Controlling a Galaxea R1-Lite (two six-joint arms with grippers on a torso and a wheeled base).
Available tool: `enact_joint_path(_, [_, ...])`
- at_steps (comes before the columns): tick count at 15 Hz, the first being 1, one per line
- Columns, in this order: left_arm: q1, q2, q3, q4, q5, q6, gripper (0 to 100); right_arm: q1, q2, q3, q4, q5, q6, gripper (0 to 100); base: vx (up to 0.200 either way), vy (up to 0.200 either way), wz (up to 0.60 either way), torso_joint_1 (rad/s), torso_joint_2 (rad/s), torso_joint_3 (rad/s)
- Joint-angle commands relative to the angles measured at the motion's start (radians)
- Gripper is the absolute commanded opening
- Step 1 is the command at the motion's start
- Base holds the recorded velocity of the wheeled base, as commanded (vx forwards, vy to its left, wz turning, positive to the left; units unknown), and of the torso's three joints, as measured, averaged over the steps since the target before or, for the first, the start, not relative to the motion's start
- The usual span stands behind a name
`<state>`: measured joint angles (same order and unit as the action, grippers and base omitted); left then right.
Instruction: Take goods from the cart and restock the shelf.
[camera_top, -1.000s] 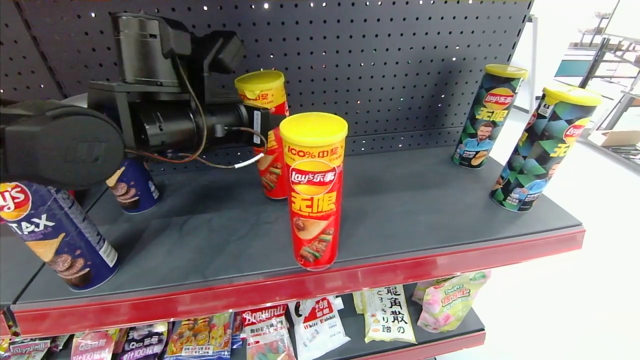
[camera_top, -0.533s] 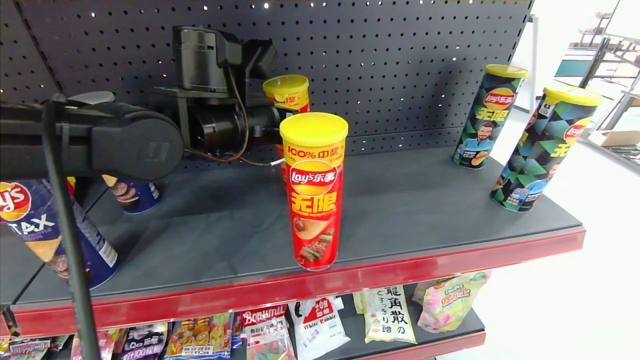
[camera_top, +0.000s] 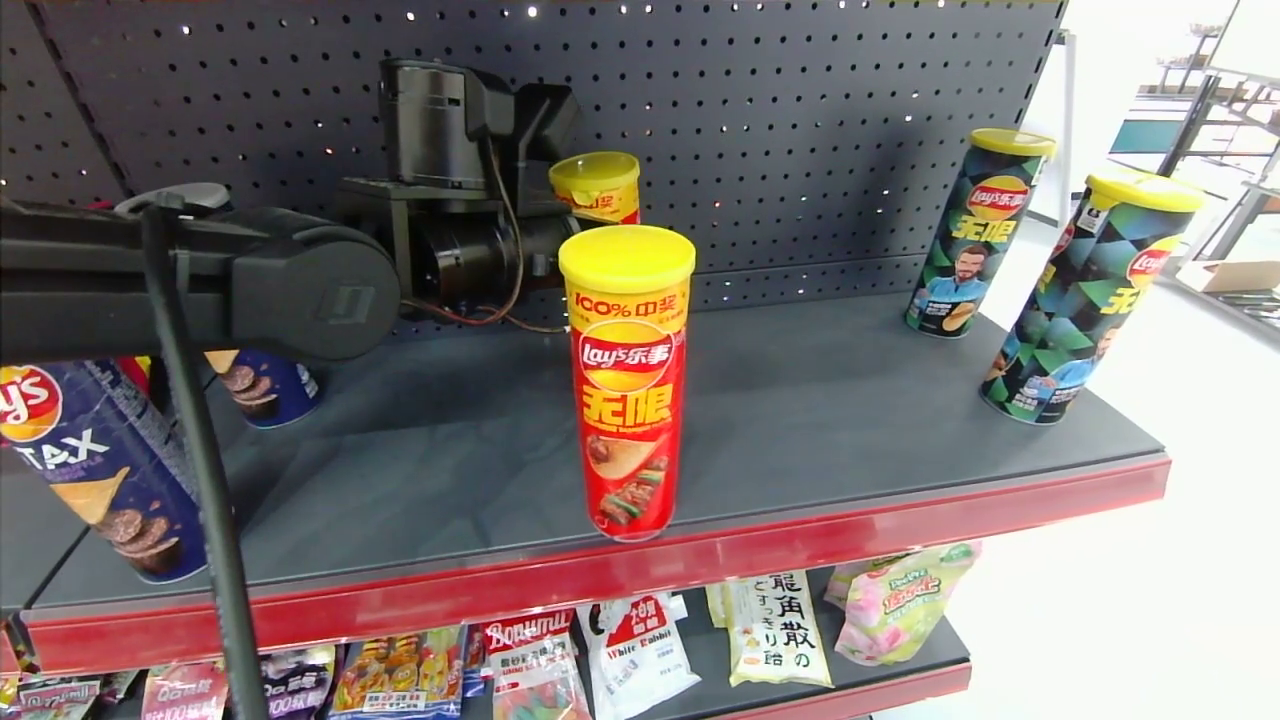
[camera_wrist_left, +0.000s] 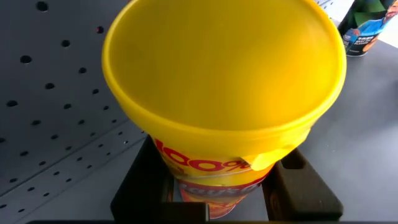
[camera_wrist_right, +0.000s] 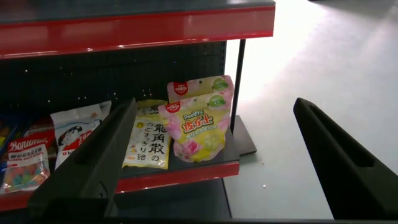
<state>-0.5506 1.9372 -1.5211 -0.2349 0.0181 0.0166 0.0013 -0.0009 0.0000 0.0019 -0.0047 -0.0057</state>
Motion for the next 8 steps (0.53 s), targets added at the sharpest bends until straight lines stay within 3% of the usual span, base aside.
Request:
enact_joint_path(1, [-0.005, -0.006, 0.001, 0.005, 0.000, 0.005, 0, 0.000, 0.001, 0.000, 0.000, 0.000, 0.000, 100, 0.000, 0.000, 0.00, 0.000, 0.00, 0.000])
enact_joint_path(8, [-0.006, -0.014, 0.010, 0.028, 0.003, 0.009, 0, 0.000, 0.001, 0.000, 0.000, 0.000, 0.000, 100, 0.000, 0.000, 0.00, 0.000, 0.00, 0.000])
